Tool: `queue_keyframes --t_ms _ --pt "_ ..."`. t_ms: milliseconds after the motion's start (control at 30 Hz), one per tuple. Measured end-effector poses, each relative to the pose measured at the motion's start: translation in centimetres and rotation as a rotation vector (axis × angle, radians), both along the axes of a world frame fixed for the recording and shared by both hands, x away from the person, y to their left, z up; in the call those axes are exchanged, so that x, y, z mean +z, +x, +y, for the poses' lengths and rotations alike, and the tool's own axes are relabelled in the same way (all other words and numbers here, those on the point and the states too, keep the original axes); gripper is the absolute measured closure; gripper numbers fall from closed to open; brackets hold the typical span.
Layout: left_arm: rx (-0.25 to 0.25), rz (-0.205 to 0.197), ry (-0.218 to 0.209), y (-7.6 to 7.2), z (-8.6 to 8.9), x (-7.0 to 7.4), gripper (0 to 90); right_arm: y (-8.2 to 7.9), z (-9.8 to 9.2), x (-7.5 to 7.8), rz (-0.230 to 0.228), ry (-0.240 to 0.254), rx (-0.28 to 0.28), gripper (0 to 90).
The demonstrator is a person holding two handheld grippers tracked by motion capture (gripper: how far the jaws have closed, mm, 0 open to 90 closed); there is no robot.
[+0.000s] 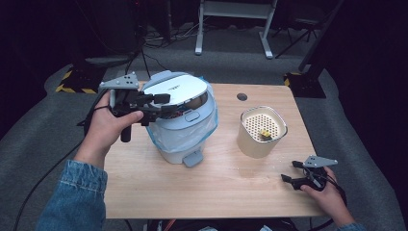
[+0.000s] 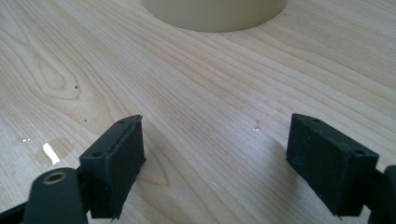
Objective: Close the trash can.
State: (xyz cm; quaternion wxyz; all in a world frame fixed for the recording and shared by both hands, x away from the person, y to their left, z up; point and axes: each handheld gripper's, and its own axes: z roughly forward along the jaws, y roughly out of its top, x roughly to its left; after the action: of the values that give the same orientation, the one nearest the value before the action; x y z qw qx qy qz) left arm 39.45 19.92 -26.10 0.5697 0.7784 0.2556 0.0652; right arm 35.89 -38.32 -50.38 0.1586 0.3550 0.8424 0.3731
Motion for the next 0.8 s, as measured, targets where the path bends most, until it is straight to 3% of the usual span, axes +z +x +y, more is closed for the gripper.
queue_keyframes --t_ms 100,267,400,500,733,800 --pt "0.010 0.032 0.017 0.5 -0.8 -0.4 52.5 0.1 0.0 0.0 0.000 0.002 0.007 19.2" --pt "0.032 0.050 0.034 0.9 -1.9 -1.0 54.0 0.2 -0.1 0.0 0.000 0.002 0.017 19.2" --pt "0.035 0.036 0.091 1.1 -3.0 -1.6 48.7 0.2 -0.1 0.0 0.001 0.002 0.019 19.1" --pt "0.046 0.029 0.106 1.0 -3.4 -1.5 46.5 0.1 0.0 0.0 0.001 -0.001 0.011 18.8" --pt "0.089 0.008 0.146 0.9 -3.9 -1.4 49.6 0.1 0.0 0.0 0.001 -0.001 0.010 18.8" --pt "0.097 0.025 0.142 0.9 -3.9 -1.3 53.5 0.1 0.0 0.0 0.000 -0.001 0.010 18.8"
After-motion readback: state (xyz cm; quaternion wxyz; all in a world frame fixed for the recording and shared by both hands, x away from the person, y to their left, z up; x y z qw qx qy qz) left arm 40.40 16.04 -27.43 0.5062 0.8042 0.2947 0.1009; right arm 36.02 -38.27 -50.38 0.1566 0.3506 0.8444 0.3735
